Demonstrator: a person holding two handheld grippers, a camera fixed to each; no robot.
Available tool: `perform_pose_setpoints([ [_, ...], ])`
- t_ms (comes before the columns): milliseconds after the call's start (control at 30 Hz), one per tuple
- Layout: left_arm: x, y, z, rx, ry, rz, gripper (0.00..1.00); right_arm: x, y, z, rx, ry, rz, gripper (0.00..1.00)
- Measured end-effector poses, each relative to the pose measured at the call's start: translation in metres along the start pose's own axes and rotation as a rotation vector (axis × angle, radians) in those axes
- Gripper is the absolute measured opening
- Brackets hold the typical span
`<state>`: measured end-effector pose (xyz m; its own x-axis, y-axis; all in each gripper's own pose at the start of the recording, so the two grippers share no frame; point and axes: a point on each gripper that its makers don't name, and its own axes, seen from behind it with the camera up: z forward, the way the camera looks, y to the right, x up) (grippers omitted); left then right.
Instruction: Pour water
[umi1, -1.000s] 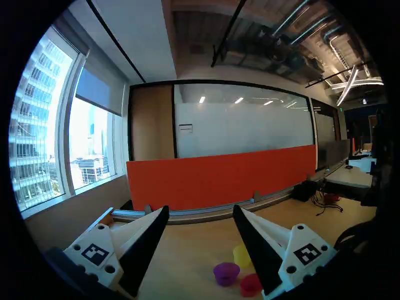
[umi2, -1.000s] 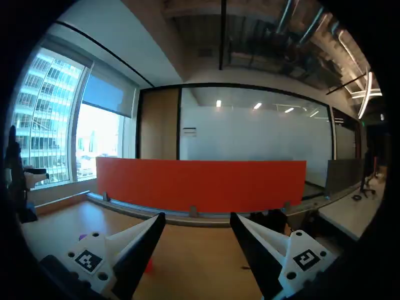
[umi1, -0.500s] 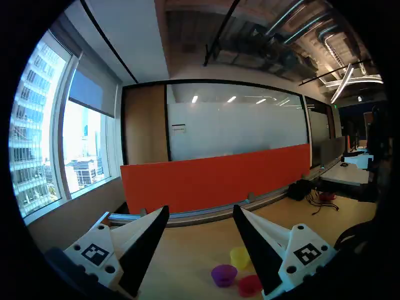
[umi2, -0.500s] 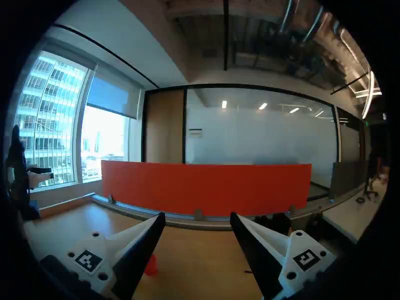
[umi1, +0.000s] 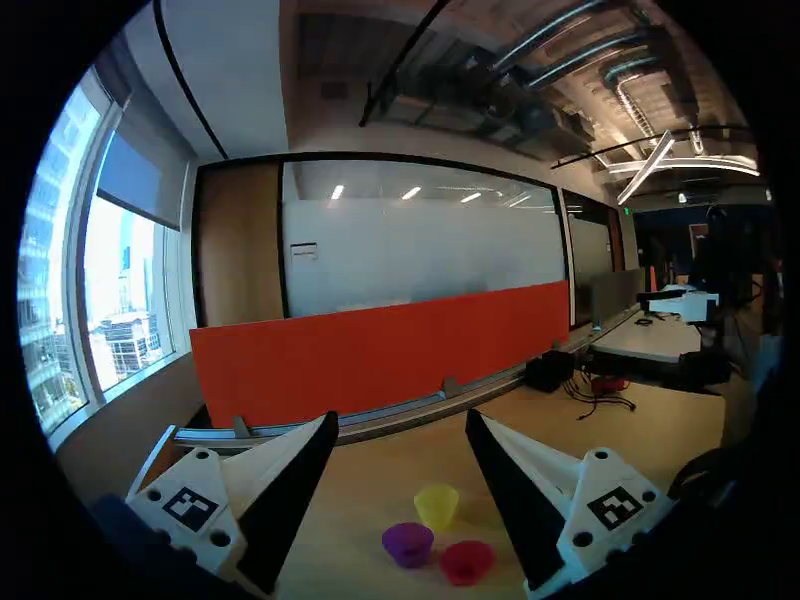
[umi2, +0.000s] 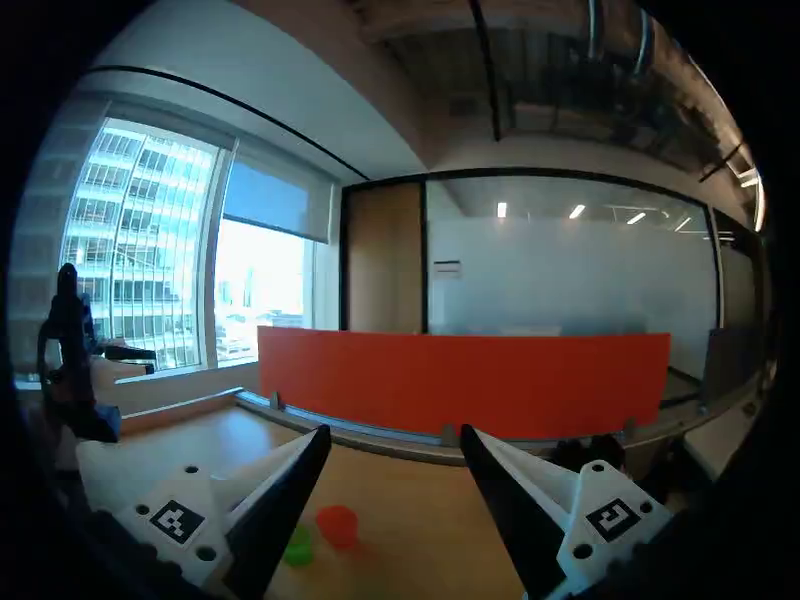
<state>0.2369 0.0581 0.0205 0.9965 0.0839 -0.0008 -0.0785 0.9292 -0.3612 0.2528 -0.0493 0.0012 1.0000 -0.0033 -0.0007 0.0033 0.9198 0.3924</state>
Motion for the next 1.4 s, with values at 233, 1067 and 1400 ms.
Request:
perform_pose_setpoints([
  [233,-0.001,0.011,0.001,-0.059,-0.003,-0.004,0.94,0.002,-0.012,0.001,0.054,-0.002,-0.009,1.0],
  [1067,-0.011,0.073,0.001,-0.343,-0.041,-0.012,0.95,0.002,-0.049,0.004,0.265,-0.045,-0.063,1.0],
  [1400,-0.015,0.101,-0.005,-0.459,-0.046,-0.012,0.94,0.003,-0.06,0.0,0.339,-0.075,-0.085,1.0],
])
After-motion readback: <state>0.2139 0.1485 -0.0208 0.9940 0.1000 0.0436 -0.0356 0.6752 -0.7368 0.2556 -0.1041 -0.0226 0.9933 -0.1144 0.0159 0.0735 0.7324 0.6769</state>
